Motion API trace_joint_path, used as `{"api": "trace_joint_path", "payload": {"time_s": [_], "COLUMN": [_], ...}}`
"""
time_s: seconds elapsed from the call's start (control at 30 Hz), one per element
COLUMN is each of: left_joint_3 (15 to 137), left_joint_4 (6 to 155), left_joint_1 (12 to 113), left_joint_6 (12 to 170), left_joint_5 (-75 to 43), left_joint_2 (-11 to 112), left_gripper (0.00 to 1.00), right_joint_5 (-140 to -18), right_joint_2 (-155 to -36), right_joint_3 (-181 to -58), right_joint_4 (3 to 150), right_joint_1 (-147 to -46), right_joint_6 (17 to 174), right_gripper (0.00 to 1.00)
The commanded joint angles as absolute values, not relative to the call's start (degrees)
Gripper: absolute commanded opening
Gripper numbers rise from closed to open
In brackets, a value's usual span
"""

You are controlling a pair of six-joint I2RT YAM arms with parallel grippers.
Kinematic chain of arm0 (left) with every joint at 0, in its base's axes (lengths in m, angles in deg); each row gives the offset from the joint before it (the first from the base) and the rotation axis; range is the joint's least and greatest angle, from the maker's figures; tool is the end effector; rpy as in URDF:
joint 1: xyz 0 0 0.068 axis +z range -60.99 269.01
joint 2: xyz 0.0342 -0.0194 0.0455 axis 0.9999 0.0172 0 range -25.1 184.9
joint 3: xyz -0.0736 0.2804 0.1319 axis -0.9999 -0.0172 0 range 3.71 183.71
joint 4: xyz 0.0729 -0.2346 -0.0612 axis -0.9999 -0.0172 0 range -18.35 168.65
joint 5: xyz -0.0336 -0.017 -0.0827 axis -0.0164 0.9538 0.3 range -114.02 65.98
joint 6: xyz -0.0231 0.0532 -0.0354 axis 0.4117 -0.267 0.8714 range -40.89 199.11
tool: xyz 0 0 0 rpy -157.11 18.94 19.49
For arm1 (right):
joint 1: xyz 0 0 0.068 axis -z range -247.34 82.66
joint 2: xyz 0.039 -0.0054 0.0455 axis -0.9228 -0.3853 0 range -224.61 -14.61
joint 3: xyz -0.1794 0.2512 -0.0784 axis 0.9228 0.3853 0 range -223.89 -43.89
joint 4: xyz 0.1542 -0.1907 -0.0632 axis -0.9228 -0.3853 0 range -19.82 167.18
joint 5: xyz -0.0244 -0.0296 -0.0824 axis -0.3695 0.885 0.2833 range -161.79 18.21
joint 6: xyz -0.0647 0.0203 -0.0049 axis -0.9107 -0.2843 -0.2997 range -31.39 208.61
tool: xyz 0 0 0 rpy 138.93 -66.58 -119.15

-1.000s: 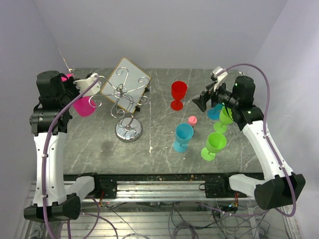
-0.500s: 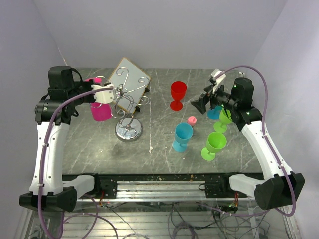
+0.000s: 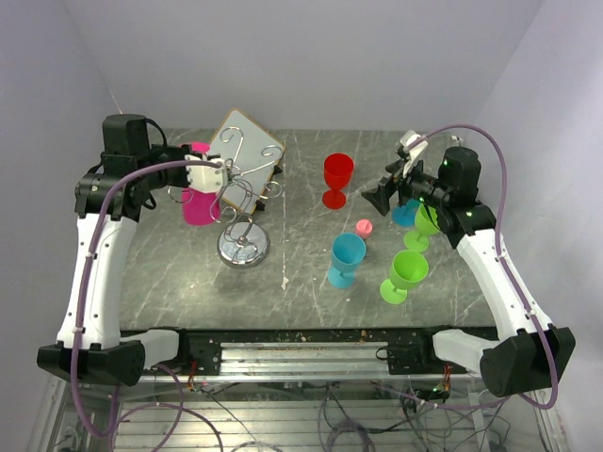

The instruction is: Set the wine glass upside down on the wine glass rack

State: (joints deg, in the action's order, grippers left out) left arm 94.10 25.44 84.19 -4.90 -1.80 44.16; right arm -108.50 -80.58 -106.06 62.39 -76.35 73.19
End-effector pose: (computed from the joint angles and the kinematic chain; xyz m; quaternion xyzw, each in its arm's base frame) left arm 0.2114 -0.0385 0.4793 0.6675 0.5480 0.1729 0.4736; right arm 0.2366 0.0706 0.4043 -0.3427 0.7144 0.2244 0.5673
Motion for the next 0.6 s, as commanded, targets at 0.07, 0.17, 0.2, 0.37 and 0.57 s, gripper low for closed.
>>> {"api": "trace_joint_path", "payload": {"time_s": [0.07,0.17,0.2,0.37,0.57], "left_joint_3": [96.31,95.81,95.63,94.82,93.92], "left_joint_4": [30.70,32.04,32.39,34.09,37.24], "left_joint_1": [83.22,82.85,82.74,82.08,81.68], "left_joint_6": [-3.84,-3.57,-3.71,-3.93,-1.77], "left_joint_5": [1.08,0.16,-0.30,-5.15,-10.31], "left_joint_2": [45.60,45.89,45.98,46.18,45.94], "left_gripper": [0.11,0.10,0.10,0.10,0.09], "right_joint_5": [-109.43,-109.57,-109.69,-109.99,-110.37], "right_joint_2": [-80.22,-80.34,-80.31,-80.44,-80.70], "right_joint_3": [-105.49,-105.49,-105.50,-105.43,-105.41], "right_joint_4": [63.65,63.65,63.65,63.71,63.73], "right_joint_1": [-75.79,-75.67,-75.60,-75.42,-75.03], "right_joint_6": [72.72,72.70,72.77,72.87,73.05], "right_gripper": [0.95,0.95,0.95,0.95,0.95]}}
